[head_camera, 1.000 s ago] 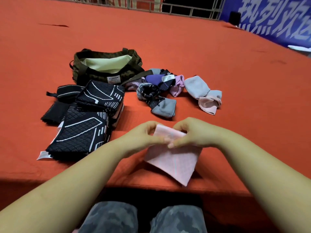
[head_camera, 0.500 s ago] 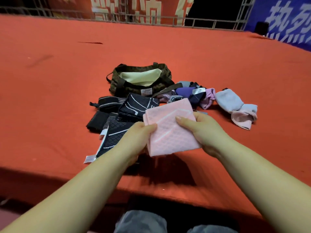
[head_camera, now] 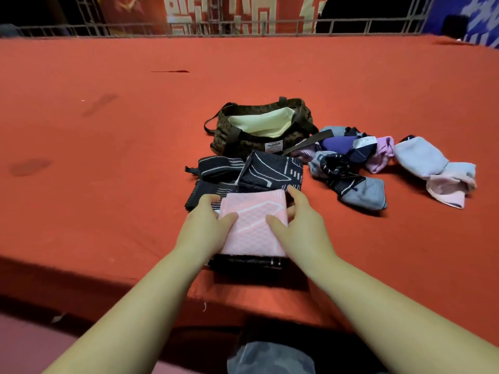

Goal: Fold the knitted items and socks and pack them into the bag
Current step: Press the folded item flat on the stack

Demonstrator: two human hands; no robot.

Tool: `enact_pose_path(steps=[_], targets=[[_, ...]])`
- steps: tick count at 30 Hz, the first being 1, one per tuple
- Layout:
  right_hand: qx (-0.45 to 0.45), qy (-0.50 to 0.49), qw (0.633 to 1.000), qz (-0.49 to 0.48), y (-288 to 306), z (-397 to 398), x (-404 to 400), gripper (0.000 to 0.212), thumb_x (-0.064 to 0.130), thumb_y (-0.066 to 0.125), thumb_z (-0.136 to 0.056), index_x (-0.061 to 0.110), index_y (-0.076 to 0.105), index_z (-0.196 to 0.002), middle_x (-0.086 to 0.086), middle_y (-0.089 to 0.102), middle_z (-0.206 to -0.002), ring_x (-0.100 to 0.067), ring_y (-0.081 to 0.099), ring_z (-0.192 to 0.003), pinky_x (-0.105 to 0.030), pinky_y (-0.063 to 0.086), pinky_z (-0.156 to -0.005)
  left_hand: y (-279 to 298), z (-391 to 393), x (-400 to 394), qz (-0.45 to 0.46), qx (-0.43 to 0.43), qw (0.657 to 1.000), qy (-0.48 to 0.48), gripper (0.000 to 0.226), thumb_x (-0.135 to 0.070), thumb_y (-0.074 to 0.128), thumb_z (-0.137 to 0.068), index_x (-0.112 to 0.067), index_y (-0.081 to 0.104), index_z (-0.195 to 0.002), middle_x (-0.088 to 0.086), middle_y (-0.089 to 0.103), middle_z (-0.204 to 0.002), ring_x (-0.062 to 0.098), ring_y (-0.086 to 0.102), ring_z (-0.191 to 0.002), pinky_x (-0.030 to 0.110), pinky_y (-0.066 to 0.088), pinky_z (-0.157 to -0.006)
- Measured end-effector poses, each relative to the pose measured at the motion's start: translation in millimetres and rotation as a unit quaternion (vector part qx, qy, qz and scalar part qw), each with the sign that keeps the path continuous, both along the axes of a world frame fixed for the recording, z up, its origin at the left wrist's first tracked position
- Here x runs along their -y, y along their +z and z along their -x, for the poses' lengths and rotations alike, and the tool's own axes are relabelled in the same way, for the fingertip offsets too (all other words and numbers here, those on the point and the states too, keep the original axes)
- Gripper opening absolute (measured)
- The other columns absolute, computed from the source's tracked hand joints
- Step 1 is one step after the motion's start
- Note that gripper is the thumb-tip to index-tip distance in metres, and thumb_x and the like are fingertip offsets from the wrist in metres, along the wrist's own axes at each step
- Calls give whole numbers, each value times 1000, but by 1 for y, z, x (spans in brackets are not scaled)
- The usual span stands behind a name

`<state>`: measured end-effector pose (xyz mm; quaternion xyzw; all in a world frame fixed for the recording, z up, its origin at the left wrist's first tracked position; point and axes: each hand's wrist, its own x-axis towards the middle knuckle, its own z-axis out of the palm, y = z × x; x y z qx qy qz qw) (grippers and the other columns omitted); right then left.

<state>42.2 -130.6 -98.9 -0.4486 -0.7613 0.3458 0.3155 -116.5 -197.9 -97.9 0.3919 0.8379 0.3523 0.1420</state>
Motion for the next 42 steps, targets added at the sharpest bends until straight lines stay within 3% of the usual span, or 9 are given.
enact_pose_path(steps=[4,9,13,17,23,27,30,36,42], targets=[[62,-29,989,-132,-12,0,9,55,26,63,-85,22,44,-137,-3,48,-123,-22,49,-112,-36,40,-96,-9,-2,2,0,-112,993,-28,48,-31,62,-87,-17,45,-129,8,58,-116,30,53,-109,34,38,-85],[149,70,935,-314,-26,-7,5,51,45,43,-88,18,58,-127,-7,53,-135,-26,47,-124,-41,36,-101,-14,11,4,-14,-358,916,-181,59,-42,40,-82,-4,60,-123,18,58,-129,38,57,-116,47,48,-90],[264,172,913,-260,-27,-11,4,88,71,-4,-85,20,35,-145,-5,24,-155,-21,17,-145,-34,2,-116,-11,23,11,159,-286,895,-304,98,-75,-8,-68,-25,2,-151,-13,-15,-151,15,-8,-146,38,-3,-117],[300,198,917,-173,-28,-12,5,103,76,-22,-65,28,5,-151,5,-9,-159,-10,-12,-145,-28,-13,-113,-12,30,8,197,-249,886,-337,117,-87,-28,-46,-33,-13,-148,-20,-29,-142,7,-20,-141,34,-11,-115],[270,223,924,-155,-17,-22,3,100,78,-11,-69,27,15,-151,4,1,-159,-12,-3,-146,-29,-5,-115,8,22,1,252,-367,834,-327,122,-83,-30,-49,-24,1,-152,-6,-7,-158,19,-5,-147,39,-3,-117],[149,103,964,-196,-26,-59,-13,69,66,24,-88,24,46,-138,1,39,-148,-18,35,-136,-33,22,-113,21,-15,-2,-17,-488,809,-328,60,-49,28,-83,-16,68,-112,5,67,-119,29,60,-115,42,43,-100],[158,29,975,-155,-38,-90,-34,66,59,28,-85,23,48,-136,0,44,-145,-19,39,-134,-41,30,-112,13,-70,-13,-120,-393,827,-383,43,-39,38,-83,-21,73,-101,-1,71,-107,23,66,-104,39,48,-93],[221,-49,966,-124,-58,-142,-76,74,61,24,-79,20,49,-136,-3,45,-144,-21,40,-134,-40,31,-111,-25,-148,-79,52,-148,921,-356,49,-38,35,-96,-20,43,-141,1,39,-149,15,34,-137,24,19,-112],[221,-72,964,-129,-64,-161,-116,71,56,30,-81,16,47,-137,-5,44,-144,-24,40,-133,-39,31,-109,-60,-177,-148,30,21,973,-229,53,-23,46,-97,-14,30,-147,6,26,-155,17,24,-143,29,18,-116]])
